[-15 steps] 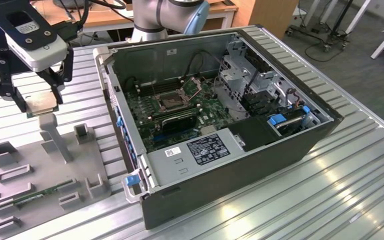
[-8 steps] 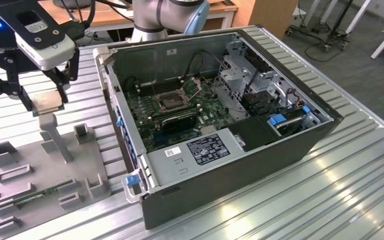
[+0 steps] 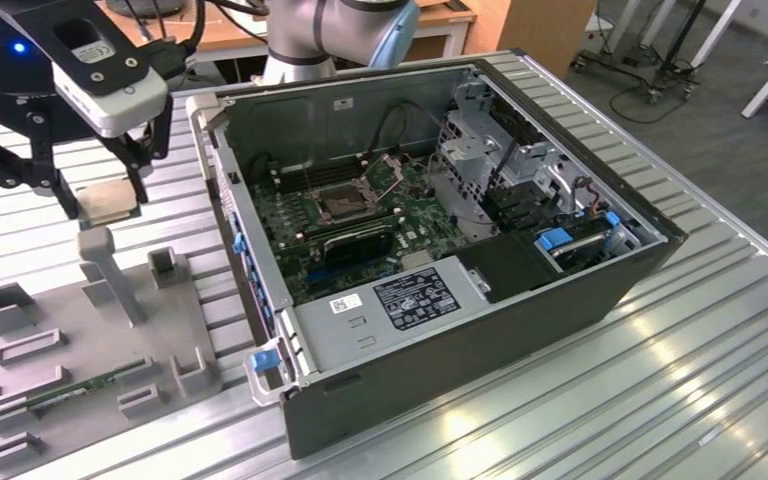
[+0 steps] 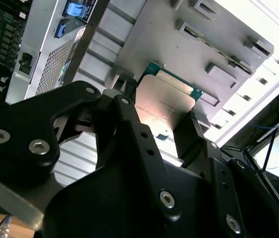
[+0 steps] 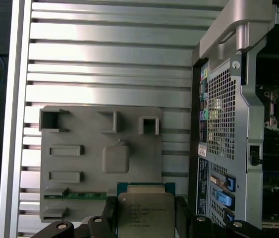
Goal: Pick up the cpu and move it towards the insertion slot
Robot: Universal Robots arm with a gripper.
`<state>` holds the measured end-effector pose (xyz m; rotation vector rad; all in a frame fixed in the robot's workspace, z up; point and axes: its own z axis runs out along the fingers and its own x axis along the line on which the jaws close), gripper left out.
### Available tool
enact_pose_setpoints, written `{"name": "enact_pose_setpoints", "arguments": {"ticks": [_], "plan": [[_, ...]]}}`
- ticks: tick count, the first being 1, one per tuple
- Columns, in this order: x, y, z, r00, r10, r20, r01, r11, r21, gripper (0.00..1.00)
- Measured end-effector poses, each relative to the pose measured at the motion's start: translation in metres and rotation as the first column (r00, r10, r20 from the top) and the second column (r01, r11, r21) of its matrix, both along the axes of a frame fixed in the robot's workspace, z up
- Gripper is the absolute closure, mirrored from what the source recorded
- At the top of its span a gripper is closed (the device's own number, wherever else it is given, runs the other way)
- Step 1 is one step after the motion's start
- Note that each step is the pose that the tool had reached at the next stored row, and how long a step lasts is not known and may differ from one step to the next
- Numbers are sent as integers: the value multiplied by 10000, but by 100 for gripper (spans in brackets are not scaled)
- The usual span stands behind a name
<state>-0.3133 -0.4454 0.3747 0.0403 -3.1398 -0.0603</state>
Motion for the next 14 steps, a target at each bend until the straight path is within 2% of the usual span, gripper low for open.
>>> {"name": "enact_pose_setpoints", "arguments": {"ticks": [14], "plan": [[174,0,0,10000,0,0,0,10000,0,45]]}}
